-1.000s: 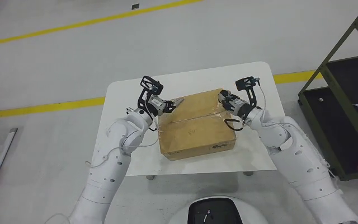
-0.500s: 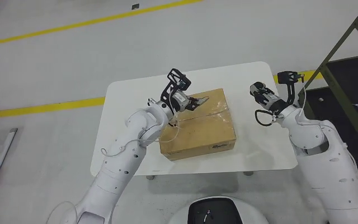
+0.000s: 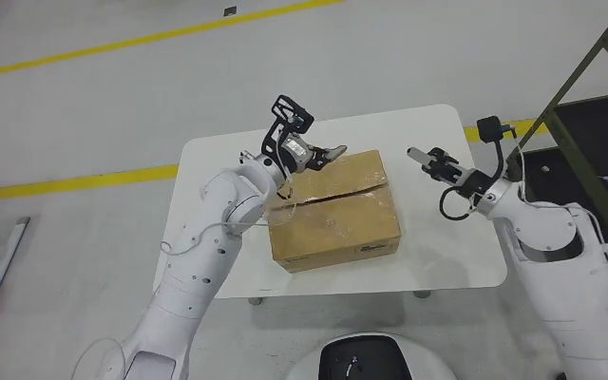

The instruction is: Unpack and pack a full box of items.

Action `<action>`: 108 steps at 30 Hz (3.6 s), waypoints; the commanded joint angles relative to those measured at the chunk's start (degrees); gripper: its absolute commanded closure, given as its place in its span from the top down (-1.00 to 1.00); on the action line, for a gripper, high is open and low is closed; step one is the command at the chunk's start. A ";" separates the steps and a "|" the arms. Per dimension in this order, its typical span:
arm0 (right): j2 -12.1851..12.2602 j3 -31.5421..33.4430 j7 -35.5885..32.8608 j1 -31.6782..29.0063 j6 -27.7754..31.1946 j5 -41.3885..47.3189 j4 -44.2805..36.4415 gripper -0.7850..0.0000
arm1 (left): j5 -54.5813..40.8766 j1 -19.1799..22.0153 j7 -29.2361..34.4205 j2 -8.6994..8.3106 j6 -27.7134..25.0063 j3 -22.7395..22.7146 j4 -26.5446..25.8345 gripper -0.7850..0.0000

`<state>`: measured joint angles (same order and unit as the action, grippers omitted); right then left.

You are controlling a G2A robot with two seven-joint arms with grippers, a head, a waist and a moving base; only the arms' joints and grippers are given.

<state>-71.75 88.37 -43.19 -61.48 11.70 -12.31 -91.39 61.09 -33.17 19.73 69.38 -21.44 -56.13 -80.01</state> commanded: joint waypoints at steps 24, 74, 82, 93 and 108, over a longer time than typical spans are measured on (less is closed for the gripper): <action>0.84 -7.35 -23.57 5.05 -7.51 19.66 1.51 1.00 | 3.01 -26.40 12.69 -6.27 3.24 -28.36 -18.17 1.00; 0.02 -28.94 -21.25 20.05 -18.25 0.54 13.12 0.25 | 3.01 -26.40 12.69 -6.27 3.24 -28.36 -18.17 1.00; -0.54 -31.36 -21.10 21.77 -17.21 1.53 15.06 0.00 | 3.01 -26.40 12.69 -6.27 3.24 -28.36 -18.17 1.00; -0.07 -30.87 -23.16 21.43 -17.54 2.50 15.19 -0.15 | 3.01 -26.40 12.69 -6.27 3.24 -28.36 -18.17 1.00; 1.83 -25.73 -24.95 20.11 -18.82 2.43 7.83 -1.00 | 3.03 -26.67 12.27 -6.26 3.43 -28.36 -18.21 1.00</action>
<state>-70.03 62.07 -68.41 -41.43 -6.97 -10.02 -83.05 64.10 -59.61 32.37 63.11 -18.18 -84.49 -98.18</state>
